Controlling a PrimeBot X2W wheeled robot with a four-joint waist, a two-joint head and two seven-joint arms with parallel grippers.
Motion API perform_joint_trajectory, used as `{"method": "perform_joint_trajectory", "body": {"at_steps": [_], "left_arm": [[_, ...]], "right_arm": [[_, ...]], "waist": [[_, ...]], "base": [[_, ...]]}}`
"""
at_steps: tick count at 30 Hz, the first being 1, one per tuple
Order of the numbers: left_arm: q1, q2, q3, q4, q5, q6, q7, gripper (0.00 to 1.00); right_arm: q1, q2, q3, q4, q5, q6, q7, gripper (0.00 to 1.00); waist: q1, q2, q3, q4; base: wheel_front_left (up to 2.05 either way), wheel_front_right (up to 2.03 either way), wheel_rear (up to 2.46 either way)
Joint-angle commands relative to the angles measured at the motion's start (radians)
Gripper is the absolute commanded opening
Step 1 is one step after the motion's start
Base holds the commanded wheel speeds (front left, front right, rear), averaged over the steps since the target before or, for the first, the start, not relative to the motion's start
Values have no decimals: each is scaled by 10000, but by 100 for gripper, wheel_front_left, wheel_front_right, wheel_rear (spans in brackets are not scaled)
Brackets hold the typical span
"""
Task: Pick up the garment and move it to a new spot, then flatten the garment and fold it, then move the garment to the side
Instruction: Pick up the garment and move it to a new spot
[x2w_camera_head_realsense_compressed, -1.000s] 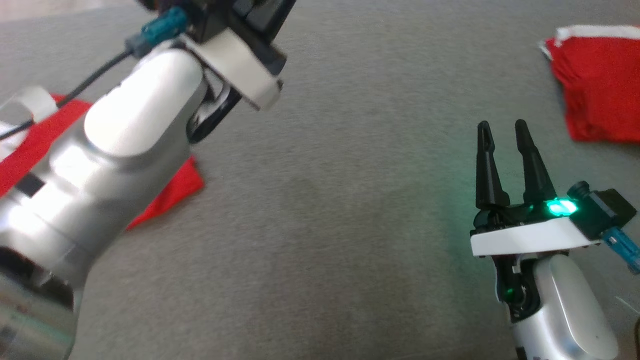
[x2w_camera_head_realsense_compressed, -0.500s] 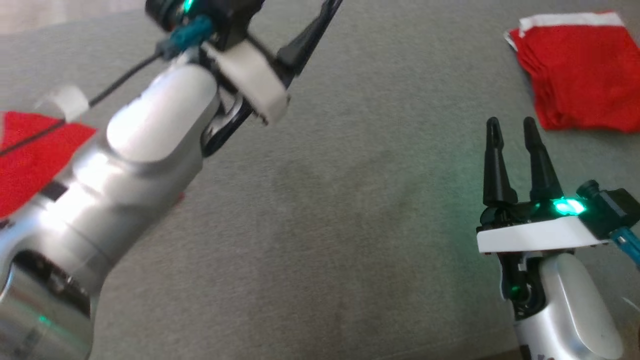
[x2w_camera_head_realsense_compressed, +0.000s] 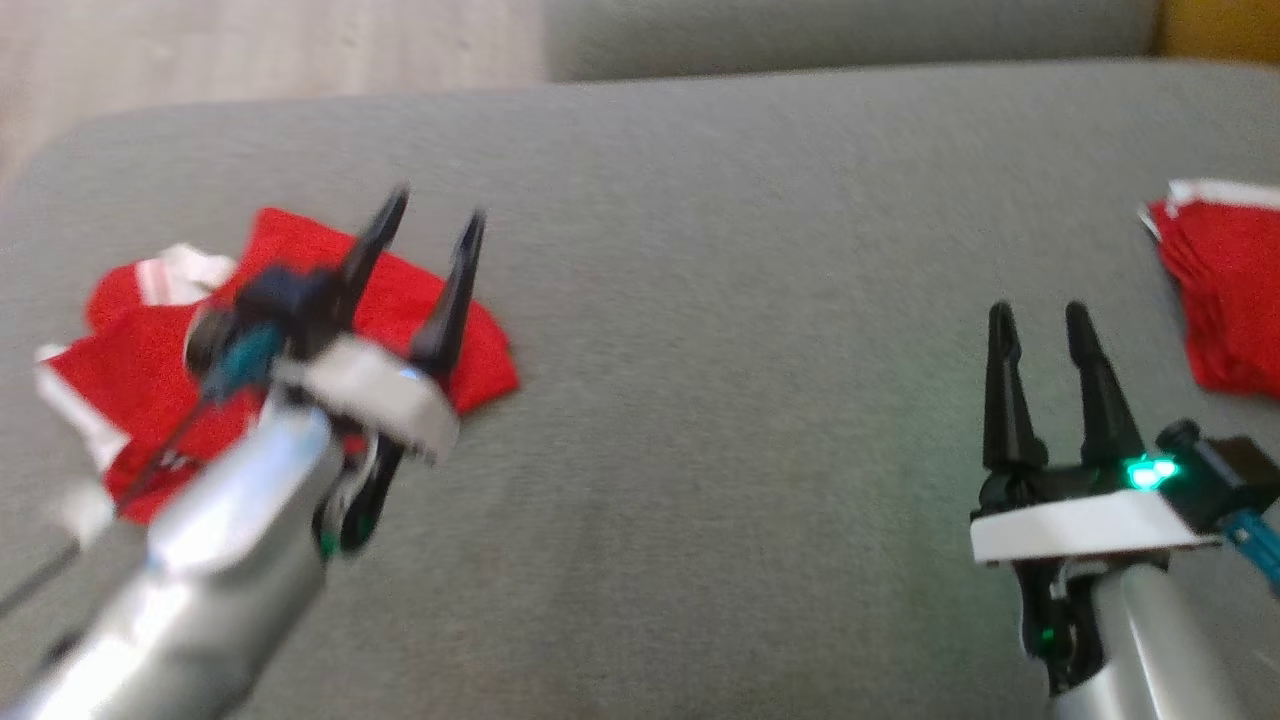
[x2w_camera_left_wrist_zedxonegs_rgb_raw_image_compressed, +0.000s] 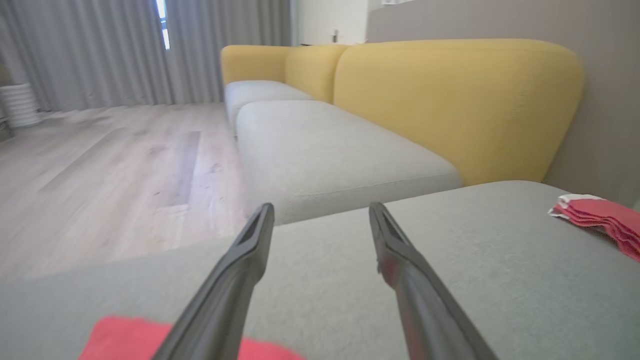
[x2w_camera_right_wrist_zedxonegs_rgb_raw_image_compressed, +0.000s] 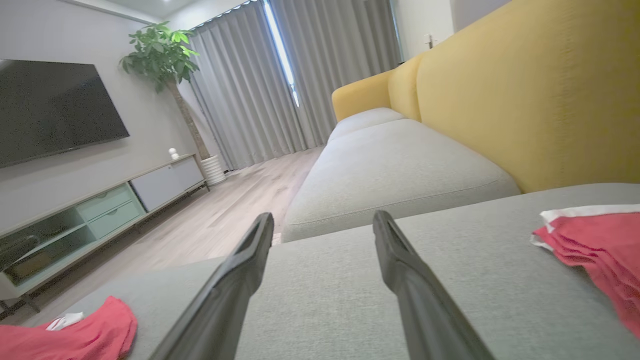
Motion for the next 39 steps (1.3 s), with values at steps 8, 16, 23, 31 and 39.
{"method": "perform_joint_trajectory", "body": {"at_steps": [8, 16, 23, 31, 39], "left_arm": [[3314, 718, 2407, -1961, 740, 1232, -95, 100], [5705, -102, 4117, -3068, 1962, 1486, -96, 100], [6579, -883, 5459, -3494, 2993, 961, -96, 100], [6069, -984, 5617, -3010, 3512, 411, -77, 100], [3505, -596, 4888, -1260, 3490, -749, 2556, 100]], "right_arm": [[500, -33, 446, -41, -248, -7, -65, 100], [1045, -33, 742, 374, -303, -7, -65, 100], [1114, -33, 953, 391, -194, -7, -65, 100], [806, -33, 916, 235, -320, -7, -65, 100], [158, -33, 795, -147, -583, -7, -27, 100]], "waist": [[2, 0, -1243, 1422], [2, 0, -1647, 1800], [2, 0, -1606, 1848], [2, 0, -821, 1726], [2, 0, 675, 1372]], "base": [[0, 0, 0], [0, 0, 0], [0, 0, 0], [0, 0, 0], [0, 0, 0]]}}
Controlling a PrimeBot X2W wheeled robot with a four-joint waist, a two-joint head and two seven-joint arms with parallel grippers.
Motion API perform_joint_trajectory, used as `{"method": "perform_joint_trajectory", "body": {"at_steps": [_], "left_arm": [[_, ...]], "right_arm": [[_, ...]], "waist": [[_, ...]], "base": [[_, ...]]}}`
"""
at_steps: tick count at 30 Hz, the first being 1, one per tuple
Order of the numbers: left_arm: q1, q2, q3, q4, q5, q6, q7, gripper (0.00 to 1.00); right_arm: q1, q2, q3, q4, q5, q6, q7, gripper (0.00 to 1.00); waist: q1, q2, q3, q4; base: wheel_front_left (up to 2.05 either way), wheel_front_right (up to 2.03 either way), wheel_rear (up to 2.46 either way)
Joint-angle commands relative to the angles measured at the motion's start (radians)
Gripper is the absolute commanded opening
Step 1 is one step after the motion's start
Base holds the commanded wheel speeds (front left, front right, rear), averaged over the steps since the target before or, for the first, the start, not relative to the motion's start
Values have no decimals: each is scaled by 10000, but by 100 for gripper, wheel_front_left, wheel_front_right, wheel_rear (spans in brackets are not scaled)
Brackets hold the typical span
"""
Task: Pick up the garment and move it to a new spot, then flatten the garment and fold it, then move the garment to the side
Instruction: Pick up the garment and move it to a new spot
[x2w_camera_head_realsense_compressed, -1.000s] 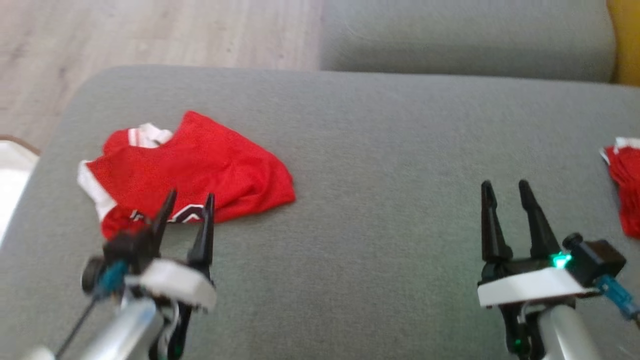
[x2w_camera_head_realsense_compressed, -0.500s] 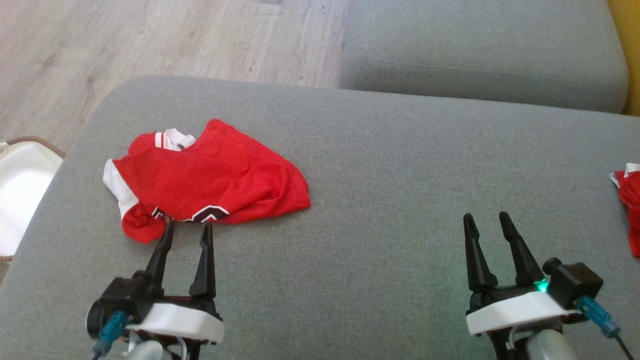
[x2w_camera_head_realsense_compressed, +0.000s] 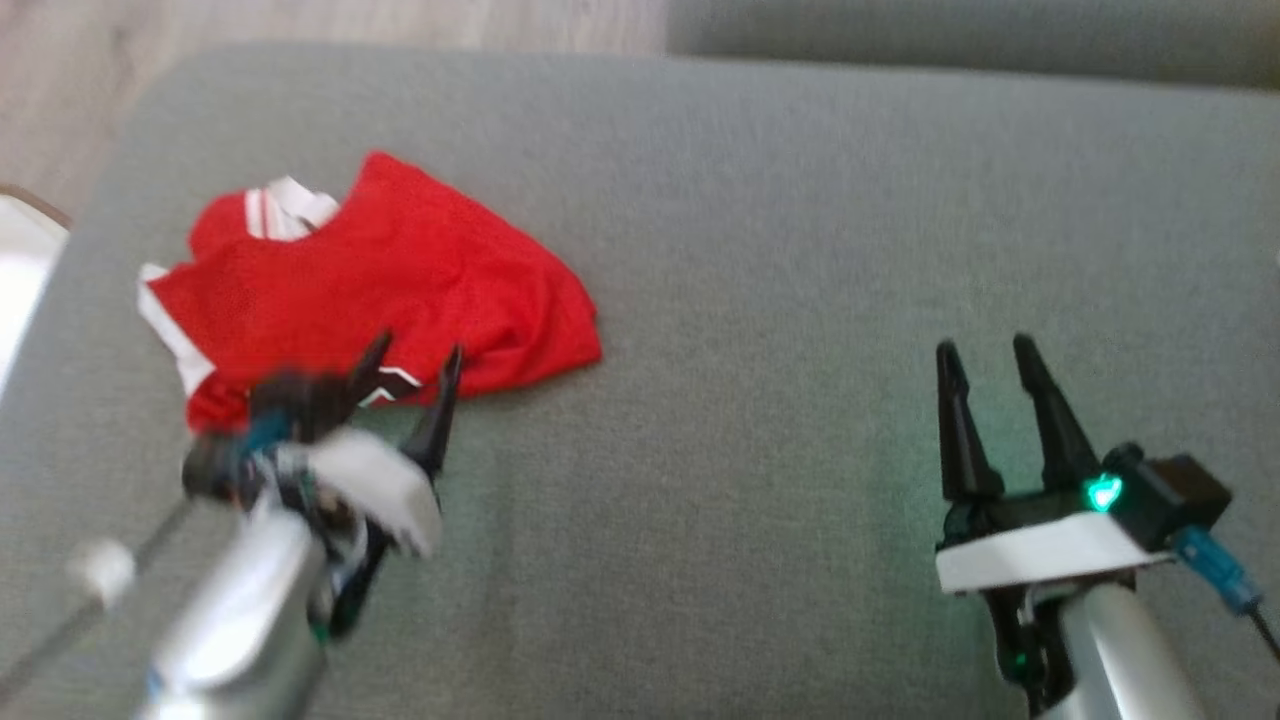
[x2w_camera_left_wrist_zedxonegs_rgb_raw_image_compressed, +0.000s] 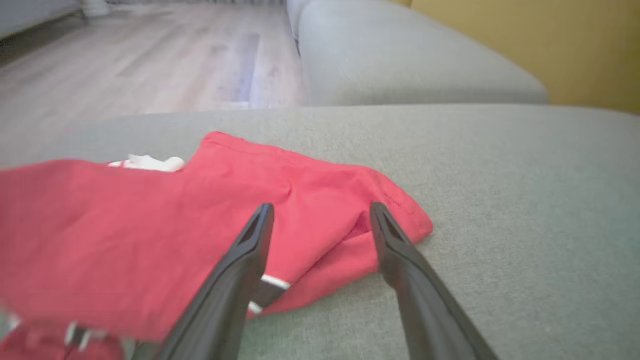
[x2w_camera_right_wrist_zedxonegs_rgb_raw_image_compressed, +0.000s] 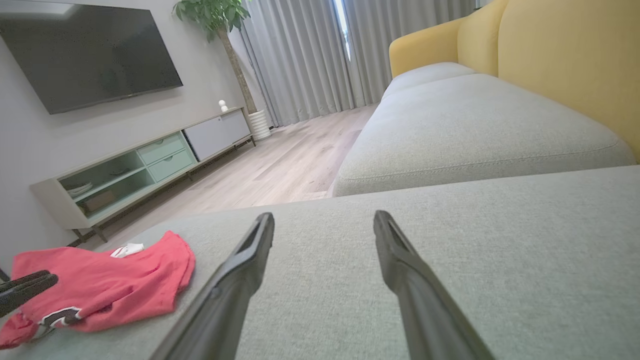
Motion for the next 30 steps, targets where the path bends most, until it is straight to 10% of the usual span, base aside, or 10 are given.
{"method": "perform_joint_trajectory", "body": {"at_steps": [1, 9, 23, 24, 30], "left_arm": [[-725, 371, 312, -53, -91, -131, 292, 100], [-3257, 670, -412, 1795, -619, -887, 3358, 100], [-4275, 1549, -1827, 2456, -2672, -991, 6985, 100], [-4245, 1589, -1883, 2425, -2774, -991, 7038, 0], [-4213, 1681, -1965, 2340, -3037, -992, 6714, 0]], "right_arm": [[-417, -41, 201, -396, -64, -7, -23, 100], [-1015, -41, 334, -665, -15, -7, -37, 100], [-1370, -41, 356, -812, 247, -7, -64, 100], [-1376, -41, 340, -823, 256, -7, -64, 100], [-1368, -41, 270, -847, 302, -7, -65, 100]], "waist": [[-3, 0, 658, -291], [-3, 0, 1789, -936], [-3, 0, 2313, -1485], [-3, 0, 2300, -1492], [-3, 0, 2176, -1446]], "base": [[0, 0, 0], [0, 0, 0], [0, 0, 0], [0, 0, 0], [0, 0, 0]]}}
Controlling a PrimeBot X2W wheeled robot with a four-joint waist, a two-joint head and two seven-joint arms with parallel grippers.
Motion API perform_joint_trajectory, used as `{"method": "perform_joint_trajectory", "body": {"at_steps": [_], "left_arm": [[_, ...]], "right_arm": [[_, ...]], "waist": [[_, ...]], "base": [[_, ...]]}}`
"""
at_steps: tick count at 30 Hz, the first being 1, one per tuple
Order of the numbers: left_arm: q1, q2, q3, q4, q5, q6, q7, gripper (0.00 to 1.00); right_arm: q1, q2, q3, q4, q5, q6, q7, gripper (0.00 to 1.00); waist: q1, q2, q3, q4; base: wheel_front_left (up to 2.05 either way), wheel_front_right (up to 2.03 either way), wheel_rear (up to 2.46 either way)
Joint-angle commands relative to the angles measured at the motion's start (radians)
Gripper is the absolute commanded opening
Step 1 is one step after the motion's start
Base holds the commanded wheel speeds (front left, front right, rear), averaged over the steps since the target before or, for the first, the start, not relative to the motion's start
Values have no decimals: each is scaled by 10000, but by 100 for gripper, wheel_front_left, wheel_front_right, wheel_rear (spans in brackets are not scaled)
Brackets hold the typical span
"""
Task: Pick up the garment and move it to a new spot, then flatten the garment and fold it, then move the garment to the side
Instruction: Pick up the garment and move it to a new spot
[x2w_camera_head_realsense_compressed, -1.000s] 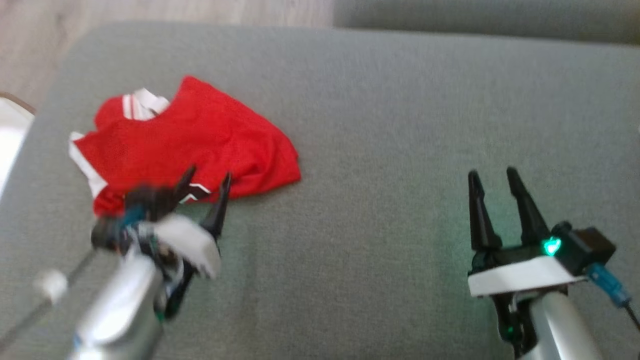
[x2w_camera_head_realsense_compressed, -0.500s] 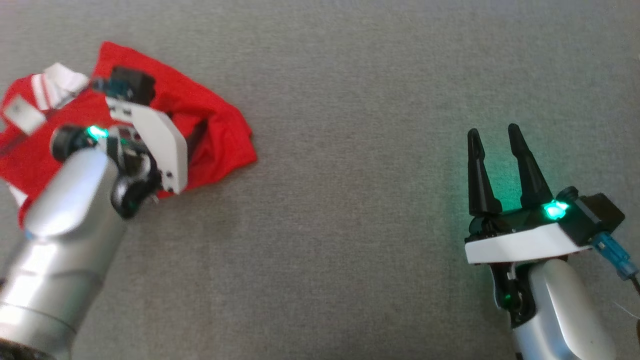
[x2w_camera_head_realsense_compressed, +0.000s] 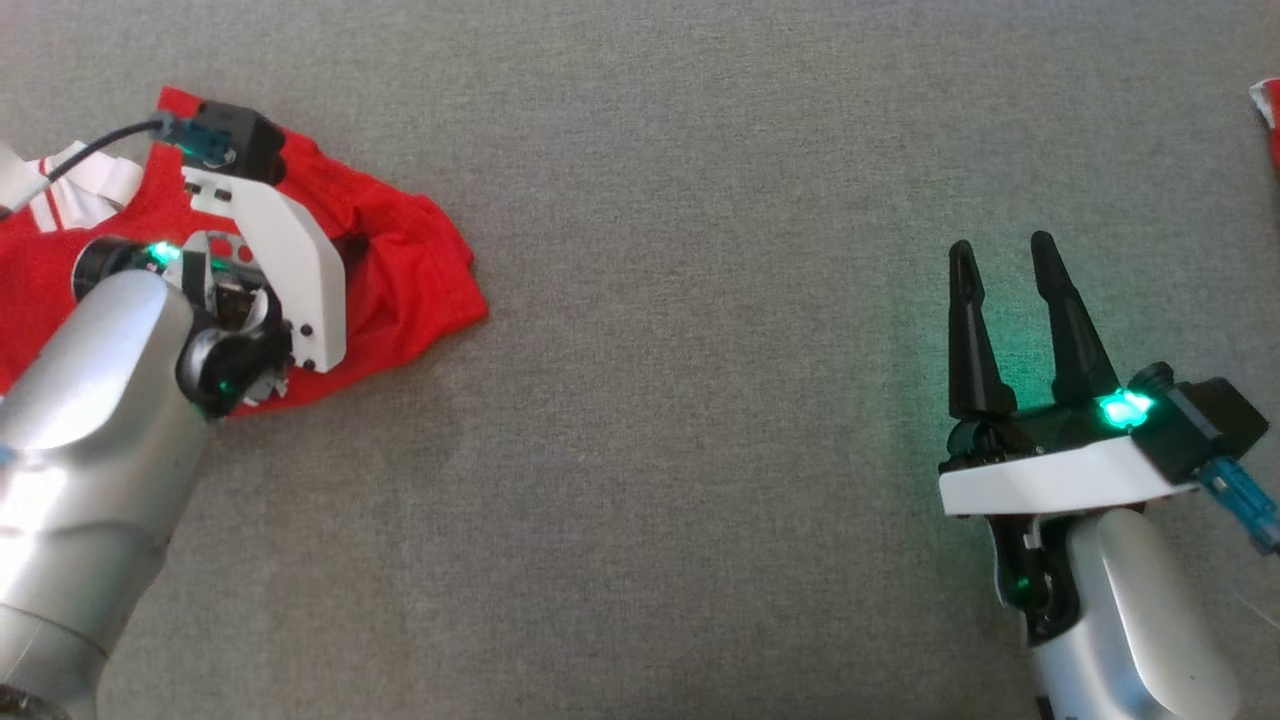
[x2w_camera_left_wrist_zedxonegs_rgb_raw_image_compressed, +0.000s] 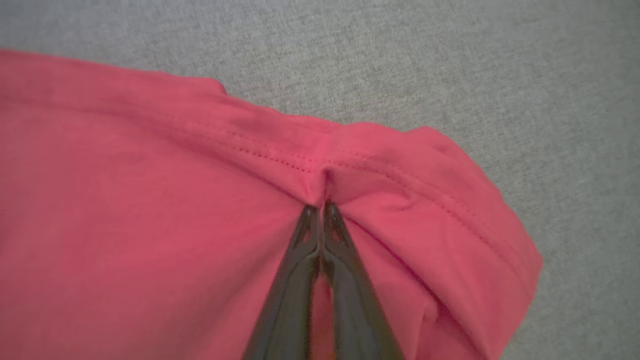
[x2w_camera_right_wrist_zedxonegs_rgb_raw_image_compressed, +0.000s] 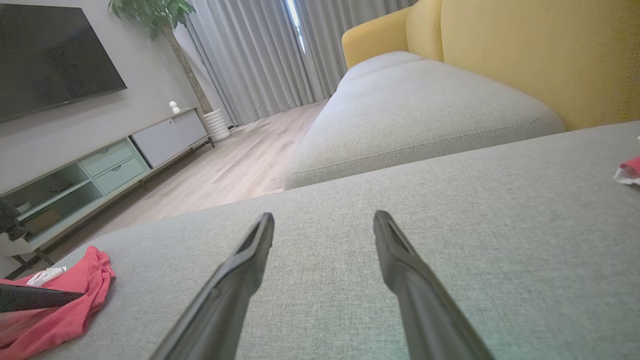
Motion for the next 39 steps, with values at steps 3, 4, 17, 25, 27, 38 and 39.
{"method": "perform_joint_trajectory", "body": {"at_steps": [3, 4, 17, 25, 27, 38, 39], "left_arm": [[358, 411, -19, 83, 122, 19, -696, 0], [358, 411, -19, 83, 122, 19, -696, 0], [-775, -353, -54, -1585, 1589, 22, -7172, 0], [-2206, -919, -816, -2281, 2207, 19, -8215, 0], [-2593, -1127, -940, -2219, 2345, 19, -8336, 0], [-3799, -2051, -733, -416, 2639, 360, -9118, 100], [-3737, -2016, -692, -267, 2637, 367, -9176, 100]], "right_arm": [[-171, -31, 232, -340, 118, -7, -63, 100], [-171, -31, 232, -340, 118, -7, -63, 100], [-159, -31, 317, -384, 308, -7, -64, 100], [-340, -31, 562, -550, 879, -7, -64, 100], [-406, -31, 701, -589, 1049, -7, -64, 100], [-405, -31, 949, -667, 1506, -7, -64, 100], [-378, -31, 884, -657, 1492, -7, -64, 100]], "waist": [[0, 0, -157, 49], [0, 0, -157, 49], [0, 0, -556, -565], [0, 0, -190, -1815], [0, 0, -90, -2179], [0, 0, -25, -2980], [0, 0, -77, -2909]], "base": [[0, 0, 0], [0, 0, 0], [0, 0, 0], [0, 0, 0], [0, 0, 0], [0, 0, 0], [0, 0, 0]]}}
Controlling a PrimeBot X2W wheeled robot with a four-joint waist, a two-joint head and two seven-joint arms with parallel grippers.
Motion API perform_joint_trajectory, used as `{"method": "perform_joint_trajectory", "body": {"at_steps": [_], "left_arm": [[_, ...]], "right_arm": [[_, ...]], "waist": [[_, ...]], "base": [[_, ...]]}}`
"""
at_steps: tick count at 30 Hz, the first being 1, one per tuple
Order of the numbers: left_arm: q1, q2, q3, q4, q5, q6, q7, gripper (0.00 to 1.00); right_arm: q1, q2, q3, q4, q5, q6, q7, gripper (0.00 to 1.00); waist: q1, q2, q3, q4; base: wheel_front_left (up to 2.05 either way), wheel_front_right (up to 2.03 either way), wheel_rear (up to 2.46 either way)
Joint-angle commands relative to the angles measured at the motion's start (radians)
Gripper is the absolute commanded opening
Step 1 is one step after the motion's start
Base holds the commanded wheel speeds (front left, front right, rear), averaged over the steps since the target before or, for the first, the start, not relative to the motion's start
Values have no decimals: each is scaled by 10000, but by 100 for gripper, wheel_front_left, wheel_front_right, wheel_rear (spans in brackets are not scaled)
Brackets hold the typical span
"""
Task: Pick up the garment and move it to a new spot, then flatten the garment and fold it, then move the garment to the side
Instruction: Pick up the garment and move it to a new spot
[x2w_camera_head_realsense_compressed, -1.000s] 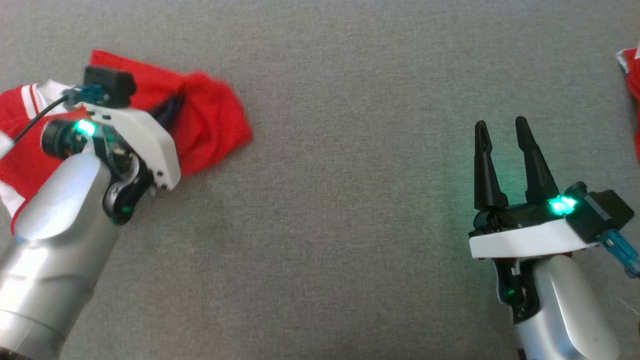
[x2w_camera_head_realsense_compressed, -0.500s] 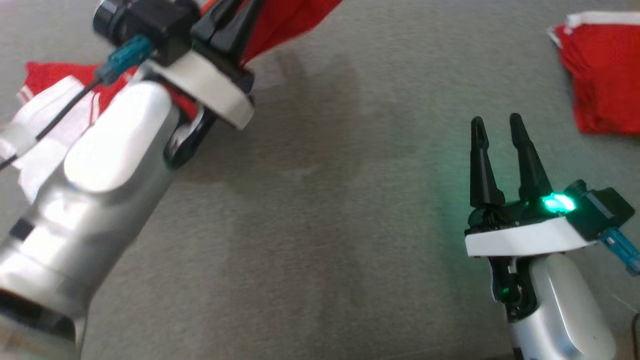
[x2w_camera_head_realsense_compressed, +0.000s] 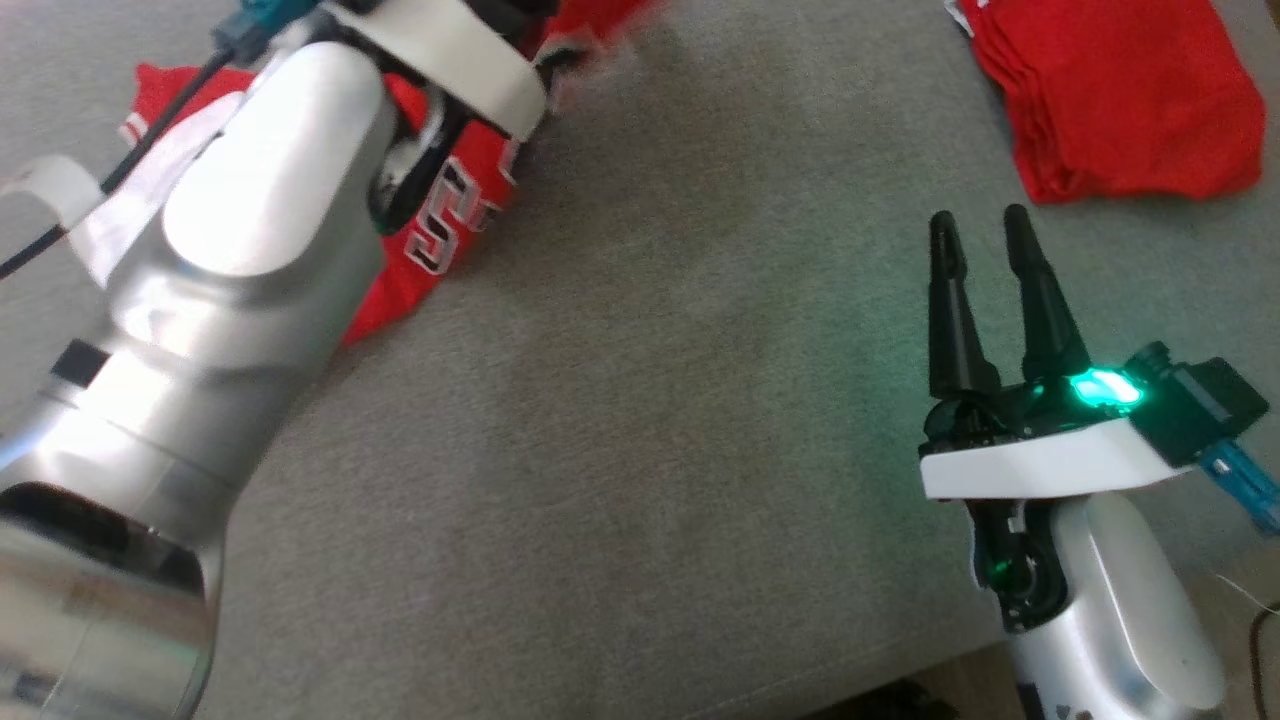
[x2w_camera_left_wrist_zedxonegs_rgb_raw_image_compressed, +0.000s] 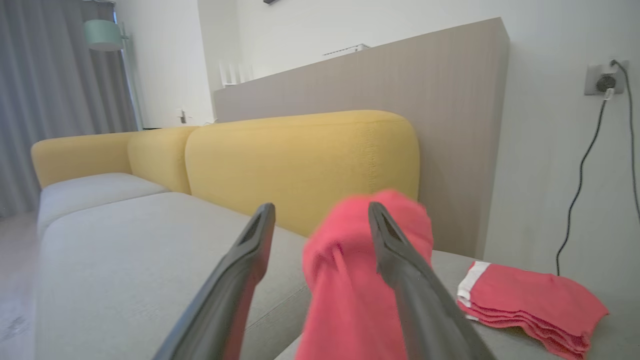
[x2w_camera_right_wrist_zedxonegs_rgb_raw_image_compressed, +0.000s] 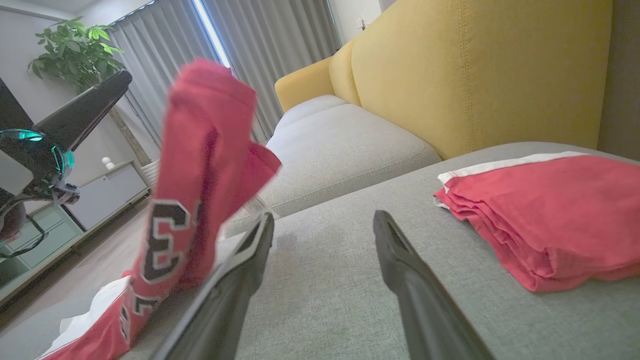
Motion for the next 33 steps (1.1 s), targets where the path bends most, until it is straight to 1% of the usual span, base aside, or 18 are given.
{"method": "perform_joint_trajectory", "body": {"at_steps": [1, 6, 7, 8, 9, 10, 15, 20, 25, 29, 33], "left_arm": [[-338, 352, 438, -64, 58, 54, -125, 100], [519, 771, 680, 164, -122, -8, -263, 100], [751, 879, 780, 128, -174, -1, -278, 100], [1278, 1070, 967, -34, -237, 20, -296, 100], [1278, 1070, 967, -34, -237, 20, -296, 100], [1575, 1138, 1096, -218, -246, 41, -300, 100], [3578, 1533, 1895, -1472, -143, 362, -305, 100], [5966, 1678, 2583, -2594, 6, 770, -306, 100], [8084, 1465, 3271, -3361, 140, 1174, -307, 100], [9410, 891, 4018, -3942, 88, 1311, -307, 100], [10194, 316, 4543, -4198, 322, 1246, -307, 100]], "right_arm": [[-31, -33, 123, -341, 29, -7, -64, 100], [113, -33, -119, -249, -326, -7, -64, 100], [147, -33, -196, -230, -411, -7, -64, 100], [223, -33, -386, -182, -629, -7, -64, 100], [223, -33, -386, -182, -629, -7, -64, 100], [273, -33, -501, -156, -746, -7, -64, 100], [543, -33, -858, -7, -1296, -7, -64, 100], [940, -33, -1093, 135, -1535, -7, -64, 100], [1376, -33, -1143, 211, -1589, -7, -64, 100], [1583, -33, -1115, 175, -1455, -7, -64, 100], [1694, -33, -803, 176, -1365, -7, -64, 100]], "waist": [[-2, 0, -138, 194], [-2, 0, -613, 918], [-2, 0, -714, 1083], [-2, 0, -943, 1461], [-2, 0, -943, 1461], [-2, 0, -1085, 1673], [-2, 0, -1786, 2486], [-2, 0, -2453, 3019], [-2, 0, -2946, 3273], [-2, 0, -3063, 3308], [-2, 0, -3100, 3295]], "base": [[0, 0, 0], [0, 0, 0], [0, 0, 0], [0, 0, 0], [0, 0, 0], [0, 0, 0], [0, 0, 0], [0, 0, 0], [0, 0, 0], [0, 0, 0], [0, 0, 0]]}}
